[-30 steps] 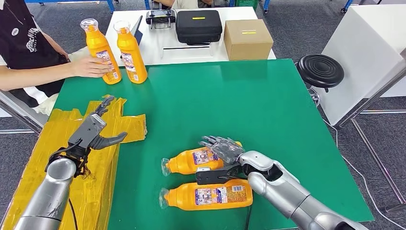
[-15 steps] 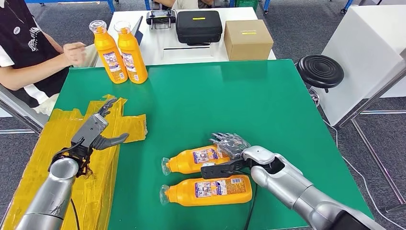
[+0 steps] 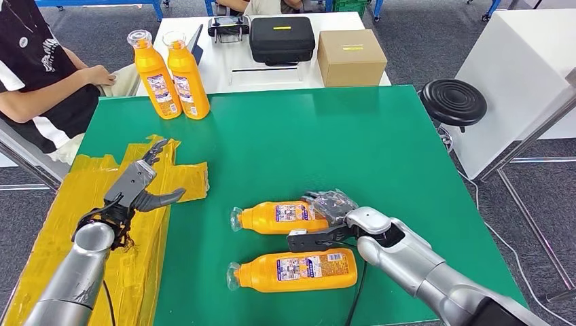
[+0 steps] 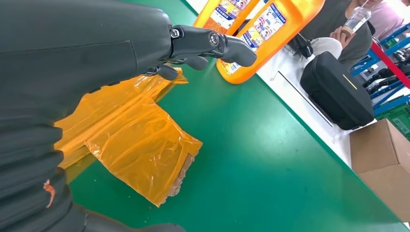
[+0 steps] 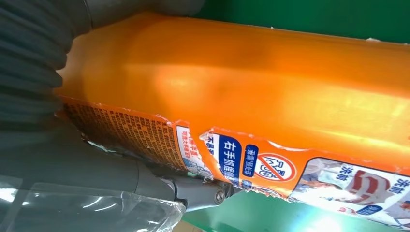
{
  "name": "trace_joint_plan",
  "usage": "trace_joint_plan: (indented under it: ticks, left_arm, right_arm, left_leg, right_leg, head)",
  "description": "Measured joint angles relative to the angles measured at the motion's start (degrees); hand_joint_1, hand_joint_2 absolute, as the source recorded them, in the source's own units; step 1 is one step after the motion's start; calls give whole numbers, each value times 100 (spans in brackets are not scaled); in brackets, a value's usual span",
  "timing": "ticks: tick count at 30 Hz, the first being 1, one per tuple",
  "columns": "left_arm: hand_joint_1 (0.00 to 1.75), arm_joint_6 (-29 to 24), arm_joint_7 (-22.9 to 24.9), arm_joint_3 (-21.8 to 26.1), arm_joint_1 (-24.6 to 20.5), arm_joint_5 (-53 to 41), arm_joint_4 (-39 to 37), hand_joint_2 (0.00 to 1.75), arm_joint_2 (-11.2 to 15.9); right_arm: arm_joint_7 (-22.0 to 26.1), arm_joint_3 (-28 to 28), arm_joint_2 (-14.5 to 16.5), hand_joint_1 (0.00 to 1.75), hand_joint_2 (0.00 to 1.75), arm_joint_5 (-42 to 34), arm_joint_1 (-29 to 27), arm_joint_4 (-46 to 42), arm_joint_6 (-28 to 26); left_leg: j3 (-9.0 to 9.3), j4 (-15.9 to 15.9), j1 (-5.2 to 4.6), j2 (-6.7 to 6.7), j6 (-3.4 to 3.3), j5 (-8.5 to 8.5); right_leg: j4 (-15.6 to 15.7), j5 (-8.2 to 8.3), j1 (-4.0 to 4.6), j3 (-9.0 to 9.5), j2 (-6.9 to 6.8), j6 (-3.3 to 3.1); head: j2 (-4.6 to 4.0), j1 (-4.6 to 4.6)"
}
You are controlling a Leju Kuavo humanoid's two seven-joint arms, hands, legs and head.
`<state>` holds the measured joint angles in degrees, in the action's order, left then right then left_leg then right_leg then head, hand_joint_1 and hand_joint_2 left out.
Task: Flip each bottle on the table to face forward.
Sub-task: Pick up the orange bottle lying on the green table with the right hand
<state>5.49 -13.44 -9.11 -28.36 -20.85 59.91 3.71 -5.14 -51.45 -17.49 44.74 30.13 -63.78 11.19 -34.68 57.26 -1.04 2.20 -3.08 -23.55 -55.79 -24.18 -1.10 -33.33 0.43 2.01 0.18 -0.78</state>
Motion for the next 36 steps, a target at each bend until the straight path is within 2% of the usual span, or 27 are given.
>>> trace_joint_plan:
  ticks: [23, 27, 29, 32, 34, 36]
  left_arm:
    - [0, 0, 0, 0, -16, 0, -28, 175, -23]
    - [0, 10, -13, 0, -17, 0, -28, 175, -25]
    - [0, 111, -83, -16, -24, 16, -2, 175, -53]
    - [0, 300, 102, -167, -51, 129, 260, 175, -152]
    - [0, 334, 273, -299, -91, 215, 452, 175, -234]
    - [0, 348, 314, -390, -111, 315, 570, 175, -296]
  right_arm:
    - [-8, 2, 2, 166, 175, -8, -4, 9, -2]
    - [18, 2, 5, 175, 175, -41, -10, 9, -39]
    - [334, 97, 92, 175, 175, -400, -134, -59, -389]
    - [1226, 741, 449, 175, 175, -1477, -689, -626, -1839]
    - [1388, 1209, 725, 175, 175, -1785, -899, -1045, -2588]
    - [1392, 1522, 878, 175, 175, -1879, -974, -1280, -2766]
  left_leg:
    - [9, 0, -1, 1, 0, 0]
    - [9, 0, -1, 1, 0, 0]
    - [8, 1, 3, 4, 0, 0]
    - [-21, 3, 3, 7, 0, 0]
    - [-29, 2, 2, 5, 0, 0]
    - [-26, 0, 6, 5, 1, 0]
  right_leg:
    - [0, 0, 0, 9, -1, 0]
    - [0, 0, 0, 9, -1, 0]
    - [-1, 0, 3, 10, -3, 0]
    - [-5, 2, 4, -14, -8, 2]
    - [-7, 2, 1, -28, -7, 2]
    - [-7, 0, 4, -25, -6, 1]
  head:
    - [-1, 1]
    - [0, 2]
    - [-1, -2]
    - [-1, 2]
    - [-1, 5]
    - [-1, -2]
